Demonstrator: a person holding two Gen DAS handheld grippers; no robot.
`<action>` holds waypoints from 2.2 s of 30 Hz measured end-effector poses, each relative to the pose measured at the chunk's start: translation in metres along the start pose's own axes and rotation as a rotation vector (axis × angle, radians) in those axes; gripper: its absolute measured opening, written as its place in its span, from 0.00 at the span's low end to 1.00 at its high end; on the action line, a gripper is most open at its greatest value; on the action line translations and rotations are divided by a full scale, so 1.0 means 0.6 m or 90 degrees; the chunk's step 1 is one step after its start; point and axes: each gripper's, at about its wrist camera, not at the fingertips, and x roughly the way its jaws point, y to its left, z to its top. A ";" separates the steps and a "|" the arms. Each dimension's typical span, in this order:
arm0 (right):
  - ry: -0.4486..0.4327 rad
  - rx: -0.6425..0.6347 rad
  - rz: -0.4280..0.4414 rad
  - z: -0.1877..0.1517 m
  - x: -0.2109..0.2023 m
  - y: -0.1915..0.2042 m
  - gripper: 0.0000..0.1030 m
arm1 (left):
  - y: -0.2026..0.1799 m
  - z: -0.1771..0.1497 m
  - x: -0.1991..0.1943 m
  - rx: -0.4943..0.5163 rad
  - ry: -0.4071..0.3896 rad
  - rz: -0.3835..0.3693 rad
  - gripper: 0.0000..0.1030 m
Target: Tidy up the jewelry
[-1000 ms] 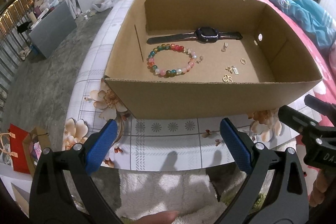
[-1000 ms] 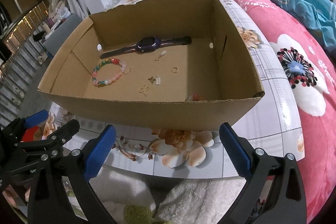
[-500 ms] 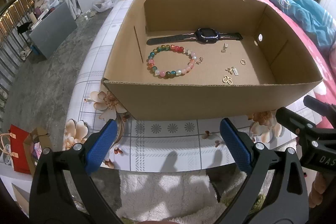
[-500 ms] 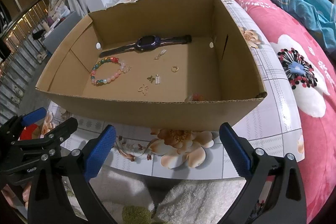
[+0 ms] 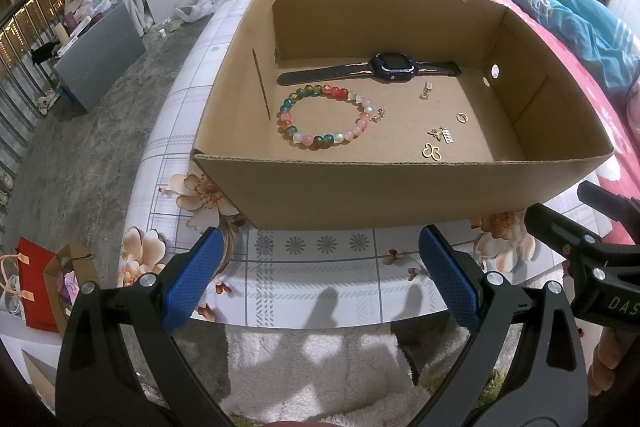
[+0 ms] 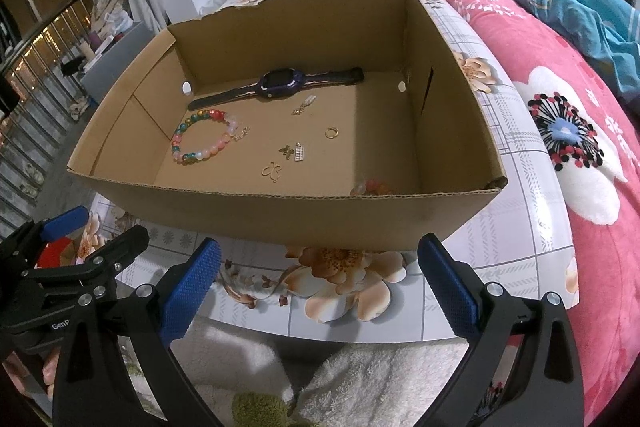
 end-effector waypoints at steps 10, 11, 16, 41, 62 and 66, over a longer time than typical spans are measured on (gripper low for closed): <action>0.000 0.000 0.000 0.002 0.000 -0.001 0.93 | 0.000 0.000 -0.001 0.000 0.000 0.000 0.92; 0.000 -0.001 0.000 0.002 0.000 0.000 0.93 | 0.001 0.001 0.000 0.000 0.001 -0.001 0.92; 0.000 -0.001 0.000 0.001 0.000 0.000 0.93 | 0.001 0.001 -0.001 0.000 0.001 0.000 0.92; 0.000 -0.002 0.001 0.004 -0.001 0.001 0.93 | 0.005 -0.002 0.000 -0.001 0.003 0.004 0.92; 0.000 -0.002 0.000 0.003 -0.001 0.001 0.93 | 0.005 -0.005 0.000 -0.002 0.006 0.006 0.92; 0.000 -0.002 0.000 0.003 -0.001 0.001 0.93 | 0.004 -0.008 0.000 -0.002 0.007 0.006 0.92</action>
